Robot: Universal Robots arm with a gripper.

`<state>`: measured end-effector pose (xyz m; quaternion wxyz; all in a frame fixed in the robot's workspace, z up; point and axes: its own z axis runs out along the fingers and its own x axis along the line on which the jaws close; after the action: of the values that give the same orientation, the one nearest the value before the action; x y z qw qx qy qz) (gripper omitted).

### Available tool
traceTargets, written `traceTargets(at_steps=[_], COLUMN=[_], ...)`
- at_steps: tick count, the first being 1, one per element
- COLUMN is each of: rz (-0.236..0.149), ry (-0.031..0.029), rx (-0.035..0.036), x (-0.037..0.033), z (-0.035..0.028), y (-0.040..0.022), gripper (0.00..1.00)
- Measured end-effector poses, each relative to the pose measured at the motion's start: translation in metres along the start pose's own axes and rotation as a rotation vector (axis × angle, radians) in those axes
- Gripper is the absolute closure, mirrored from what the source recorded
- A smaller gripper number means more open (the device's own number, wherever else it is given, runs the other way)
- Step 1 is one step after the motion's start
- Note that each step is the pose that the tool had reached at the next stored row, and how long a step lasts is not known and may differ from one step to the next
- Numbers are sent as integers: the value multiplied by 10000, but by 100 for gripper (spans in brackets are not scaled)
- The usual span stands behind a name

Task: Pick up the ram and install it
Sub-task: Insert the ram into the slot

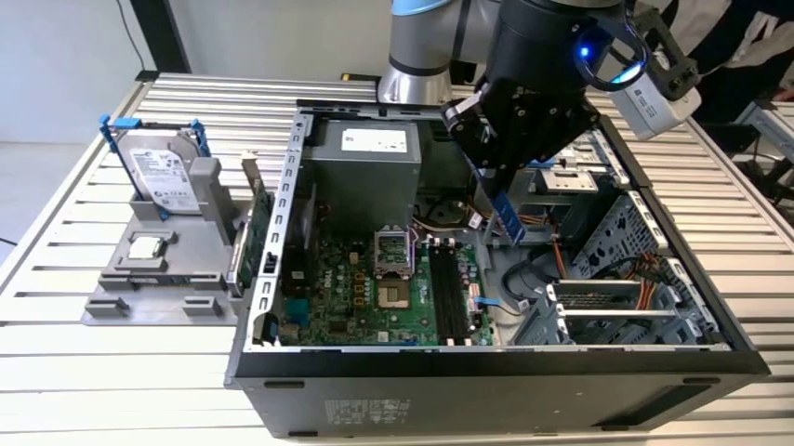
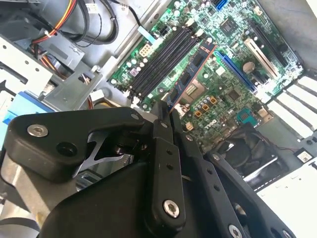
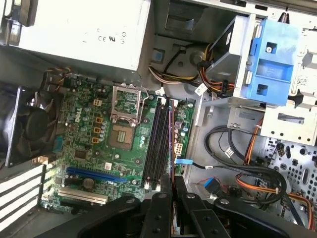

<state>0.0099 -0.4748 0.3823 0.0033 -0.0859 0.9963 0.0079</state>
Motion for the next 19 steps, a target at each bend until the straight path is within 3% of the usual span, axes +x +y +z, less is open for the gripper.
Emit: traceTargets(at_steps=[5, 19], rz=[4, 164], ry=[0, 1], rx=[0, 2], x=[-15, -147], z=[0, 5], y=[-2, -26], gripper=[100, 100])
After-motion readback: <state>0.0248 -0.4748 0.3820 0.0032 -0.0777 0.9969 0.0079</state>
